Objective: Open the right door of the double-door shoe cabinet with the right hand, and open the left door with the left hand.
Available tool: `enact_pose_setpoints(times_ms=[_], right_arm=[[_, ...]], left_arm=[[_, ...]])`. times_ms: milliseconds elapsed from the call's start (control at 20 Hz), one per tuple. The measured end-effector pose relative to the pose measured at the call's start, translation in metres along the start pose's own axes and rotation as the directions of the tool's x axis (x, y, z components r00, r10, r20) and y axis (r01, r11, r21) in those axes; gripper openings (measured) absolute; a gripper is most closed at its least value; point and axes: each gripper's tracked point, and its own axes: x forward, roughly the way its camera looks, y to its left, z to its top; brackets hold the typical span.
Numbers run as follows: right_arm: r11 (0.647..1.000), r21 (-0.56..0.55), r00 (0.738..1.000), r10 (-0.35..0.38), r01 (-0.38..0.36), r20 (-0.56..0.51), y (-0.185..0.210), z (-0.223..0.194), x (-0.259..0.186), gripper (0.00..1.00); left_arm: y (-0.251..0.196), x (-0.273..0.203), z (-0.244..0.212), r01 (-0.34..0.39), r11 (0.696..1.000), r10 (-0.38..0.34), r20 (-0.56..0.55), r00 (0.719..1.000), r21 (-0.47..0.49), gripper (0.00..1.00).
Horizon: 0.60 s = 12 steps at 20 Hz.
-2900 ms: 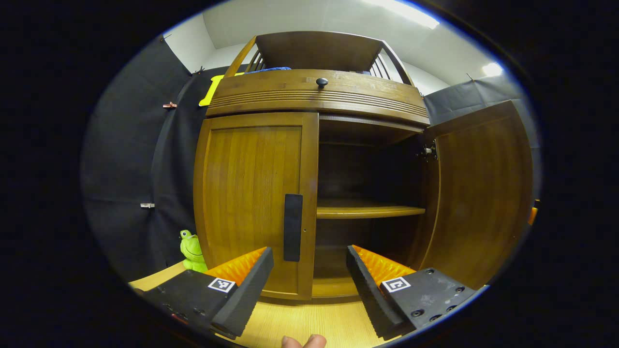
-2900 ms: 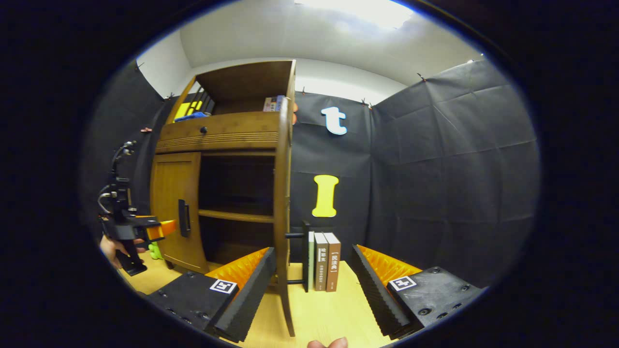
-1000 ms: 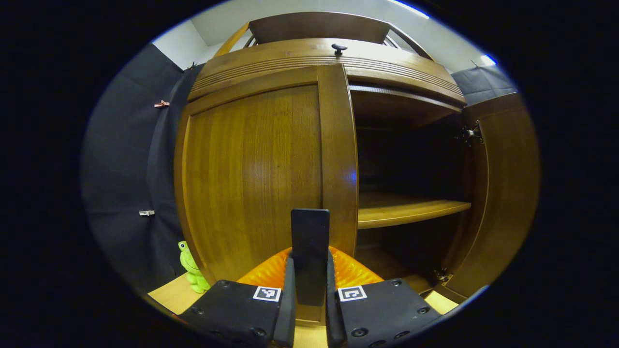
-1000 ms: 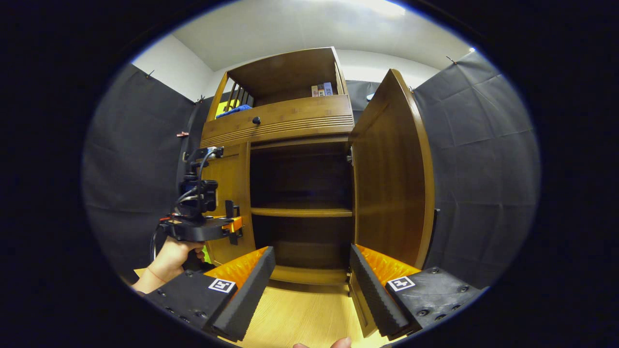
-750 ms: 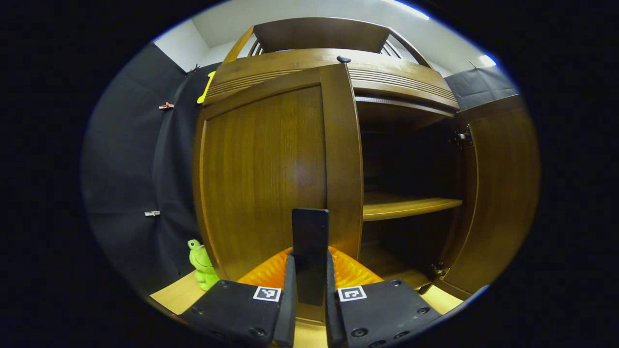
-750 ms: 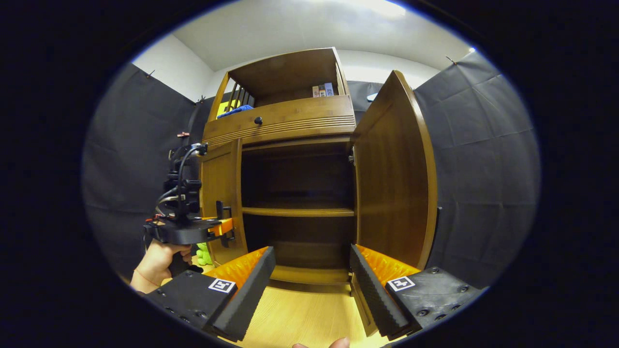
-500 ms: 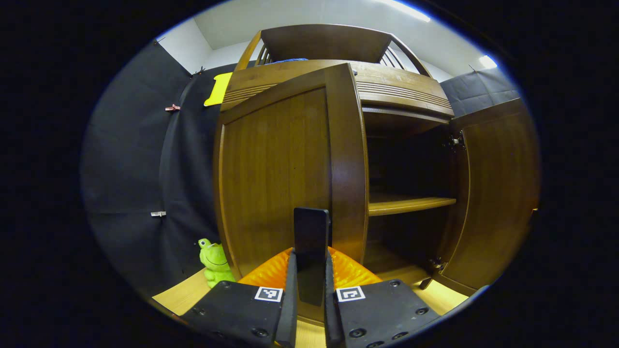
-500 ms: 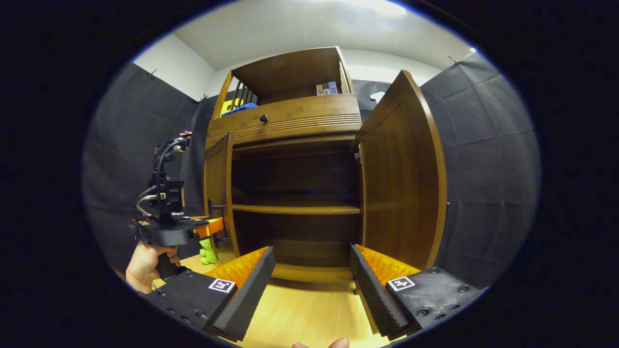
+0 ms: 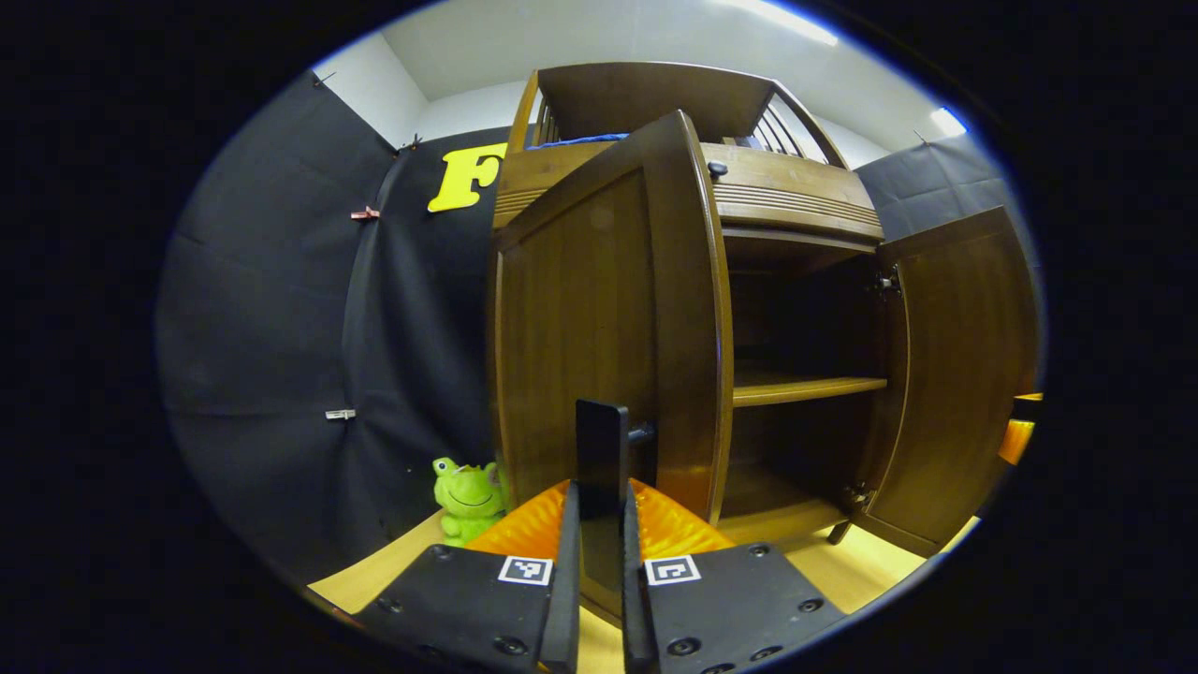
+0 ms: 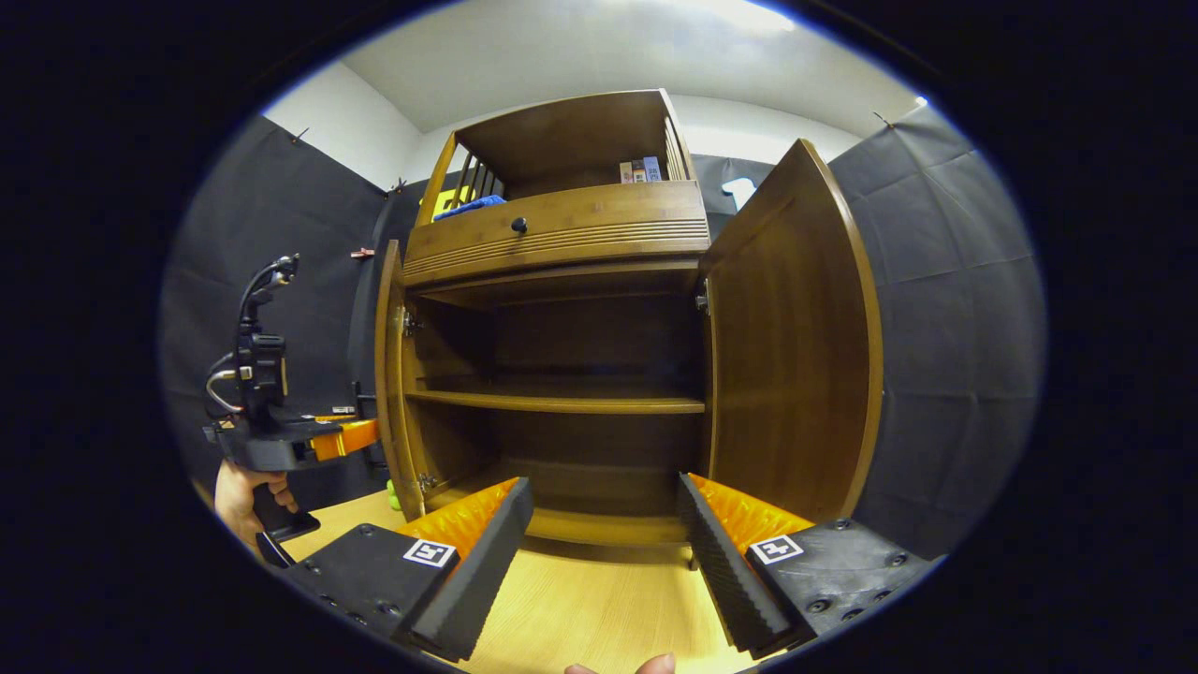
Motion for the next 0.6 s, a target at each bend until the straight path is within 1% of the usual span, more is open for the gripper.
enact_pose_setpoints(times_ms=[350, 450, 500, 550, 600], right_arm=[[1.0, -0.005, 1.0, -0.002, 0.002, -0.005, 0.007, -0.004, 0.004, 1.0], [1.0, -0.002, 1.0, -0.005, 0.005, -0.003, 0.01, -0.003, 0.006, 0.95], [1.0, -0.005, 1.0, -0.009, 0.009, -0.002, 0.011, -0.003, 0.007, 1.0], [1.0, -0.01, 1.0, -0.014, 0.014, 0.0, 0.012, -0.003, 0.006, 1.0], [1.0, -0.015, 1.0, -0.019, 0.019, 0.001, 0.012, -0.003, 0.007, 0.98]], left_arm=[[0.037, -0.023, 0.003, -0.043, 0.999, 0.043, -0.01, 0.999, 0.003, 0.18], [0.048, -0.028, 0.003, -0.055, 0.998, 0.055, -0.011, 0.998, 0.01, 0.16], [0.053, -0.03, 0.004, -0.062, 0.998, 0.062, -0.012, 0.998, 0.014, 0.16], [0.06, -0.032, 0.003, -0.068, 0.998, 0.068, -0.014, 0.998, 0.015, 0.15], [0.065, -0.034, 0.005, -0.072, 0.997, 0.072, -0.015, 0.997, 0.014, 0.14]])
